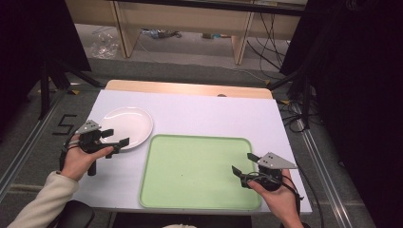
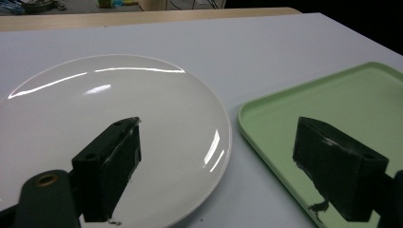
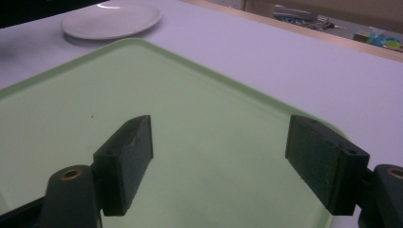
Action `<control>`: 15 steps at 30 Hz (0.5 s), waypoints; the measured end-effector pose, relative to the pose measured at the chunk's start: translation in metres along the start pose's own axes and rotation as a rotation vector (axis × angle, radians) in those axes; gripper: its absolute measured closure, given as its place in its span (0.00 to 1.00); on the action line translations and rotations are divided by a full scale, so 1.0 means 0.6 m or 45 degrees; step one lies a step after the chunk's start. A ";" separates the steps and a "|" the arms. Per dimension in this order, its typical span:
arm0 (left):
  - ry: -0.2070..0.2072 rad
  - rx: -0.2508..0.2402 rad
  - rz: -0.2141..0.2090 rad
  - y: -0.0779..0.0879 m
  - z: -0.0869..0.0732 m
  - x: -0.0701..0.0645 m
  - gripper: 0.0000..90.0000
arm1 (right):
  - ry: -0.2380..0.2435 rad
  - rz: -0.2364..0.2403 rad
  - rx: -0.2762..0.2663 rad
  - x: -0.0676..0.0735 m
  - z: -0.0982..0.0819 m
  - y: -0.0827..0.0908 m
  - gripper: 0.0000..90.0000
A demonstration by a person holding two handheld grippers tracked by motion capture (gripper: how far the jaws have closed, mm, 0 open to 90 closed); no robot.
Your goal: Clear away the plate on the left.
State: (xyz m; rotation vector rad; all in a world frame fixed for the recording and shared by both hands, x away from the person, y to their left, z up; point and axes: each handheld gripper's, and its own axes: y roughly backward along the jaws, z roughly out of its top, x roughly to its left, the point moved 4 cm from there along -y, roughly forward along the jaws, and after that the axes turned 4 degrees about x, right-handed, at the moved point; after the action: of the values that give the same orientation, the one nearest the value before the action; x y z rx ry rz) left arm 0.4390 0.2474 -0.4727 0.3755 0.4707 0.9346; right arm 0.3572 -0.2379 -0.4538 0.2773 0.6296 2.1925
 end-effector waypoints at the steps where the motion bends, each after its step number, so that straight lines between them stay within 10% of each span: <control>1: 0.012 -0.002 0.002 0.000 0.000 0.002 0.18 | 0.000 0.000 -0.001 0.000 0.000 0.000 0.28; 15: 0.198 0.015 0.136 0.009 0.012 0.075 0.22 | 0.003 -0.008 -0.002 0.000 0.003 0.000 0.28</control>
State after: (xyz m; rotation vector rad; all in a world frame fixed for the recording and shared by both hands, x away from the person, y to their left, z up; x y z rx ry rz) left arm 0.4618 0.2869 -0.4742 0.3422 0.6029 1.0701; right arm 0.3579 -0.2374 -0.4522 0.2715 0.6293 2.1875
